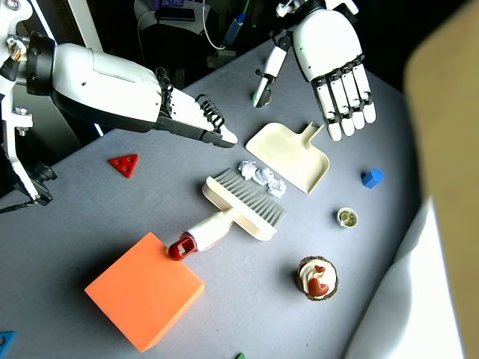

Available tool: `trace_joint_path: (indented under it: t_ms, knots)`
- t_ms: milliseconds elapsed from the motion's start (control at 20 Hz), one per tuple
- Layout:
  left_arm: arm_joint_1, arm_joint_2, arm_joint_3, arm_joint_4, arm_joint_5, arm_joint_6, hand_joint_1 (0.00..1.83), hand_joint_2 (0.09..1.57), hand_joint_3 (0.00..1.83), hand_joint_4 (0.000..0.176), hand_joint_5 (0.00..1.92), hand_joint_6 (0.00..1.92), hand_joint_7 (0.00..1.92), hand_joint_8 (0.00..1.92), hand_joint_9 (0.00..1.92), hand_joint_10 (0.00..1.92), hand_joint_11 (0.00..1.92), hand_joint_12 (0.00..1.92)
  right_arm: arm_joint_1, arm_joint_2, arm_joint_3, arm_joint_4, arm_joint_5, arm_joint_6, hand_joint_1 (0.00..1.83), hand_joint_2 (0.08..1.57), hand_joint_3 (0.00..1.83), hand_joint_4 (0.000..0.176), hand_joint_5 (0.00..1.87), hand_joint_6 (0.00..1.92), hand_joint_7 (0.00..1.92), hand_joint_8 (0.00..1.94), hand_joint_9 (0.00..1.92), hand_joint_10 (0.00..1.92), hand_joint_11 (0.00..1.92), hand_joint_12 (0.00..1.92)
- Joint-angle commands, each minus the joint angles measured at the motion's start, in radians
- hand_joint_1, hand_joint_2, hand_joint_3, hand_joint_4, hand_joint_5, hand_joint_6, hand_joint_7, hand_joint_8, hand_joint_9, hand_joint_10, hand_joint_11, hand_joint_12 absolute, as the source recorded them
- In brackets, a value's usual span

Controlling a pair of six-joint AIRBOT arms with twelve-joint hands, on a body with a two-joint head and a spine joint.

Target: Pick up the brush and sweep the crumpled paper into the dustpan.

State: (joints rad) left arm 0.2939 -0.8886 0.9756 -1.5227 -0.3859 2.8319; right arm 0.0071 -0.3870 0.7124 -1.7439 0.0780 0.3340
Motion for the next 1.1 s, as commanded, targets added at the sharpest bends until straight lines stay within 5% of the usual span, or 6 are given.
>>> trace_joint_path:
  t_ms: [0, 150, 450, 600, 700, 1050]
  knots:
    - [0.001, 0.002, 0.009, 0.059, -0.015, -0.020, 0.15, 0.76, 0.00, 0.000, 0.07, 0.00, 0.12, 0.00, 0.12, 0.00, 0.07, 0.04, 0.014, 0.011, -0.004, 0.008, -0.010, -0.001, 0.00, 0.79, 0.01, 0.000, 0.12, 0.00, 0.12, 0.00, 0.12, 0.00, 0.06, 0.02]
    - [0.031, -0.012, 0.036, 0.101, -0.005, -0.066, 0.21, 0.75, 0.00, 0.000, 0.06, 0.00, 0.12, 0.00, 0.12, 0.00, 0.08, 0.05, 0.014, 0.011, -0.003, 0.008, -0.010, -0.001, 0.00, 0.79, 0.01, 0.000, 0.10, 0.00, 0.11, 0.00, 0.10, 0.00, 0.04, 0.01]
    - [0.079, -0.055, 0.096, 0.140, 0.011, -0.117, 0.73, 0.81, 0.01, 0.005, 0.01, 0.00, 0.09, 0.00, 0.11, 0.01, 0.11, 0.06, 0.014, 0.011, -0.003, 0.008, -0.010, -0.001, 0.00, 0.81, 0.01, 0.000, 0.11, 0.01, 0.12, 0.01, 0.11, 0.01, 0.05, 0.01]
    - [0.126, -0.066, 0.114, 0.203, -0.013, -0.220, 0.83, 0.83, 0.02, 0.038, 0.04, 0.01, 0.07, 0.00, 0.10, 0.00, 0.11, 0.05, 0.014, 0.011, -0.002, 0.008, -0.010, -0.001, 0.00, 0.82, 0.01, 0.000, 0.10, 0.00, 0.10, 0.00, 0.09, 0.00, 0.03, 0.00]
    - [0.151, -0.070, 0.124, 0.215, -0.030, -0.250, 0.88, 0.85, 0.01, 0.092, 0.10, 0.01, 0.08, 0.00, 0.10, 0.00, 0.11, 0.06, 0.014, 0.011, -0.002, 0.008, -0.010, -0.001, 0.00, 0.82, 0.01, 0.000, 0.11, 0.01, 0.10, 0.00, 0.10, 0.00, 0.04, 0.00]
    - [0.188, -0.092, 0.171, 0.217, -0.057, -0.274, 0.87, 0.92, 0.00, 0.135, 0.40, 0.01, 0.18, 0.00, 0.14, 0.00, 0.10, 0.06, 0.014, 0.011, -0.002, 0.008, -0.010, -0.001, 0.00, 0.84, 0.01, 0.000, 0.10, 0.00, 0.09, 0.00, 0.09, 0.00, 0.03, 0.00]
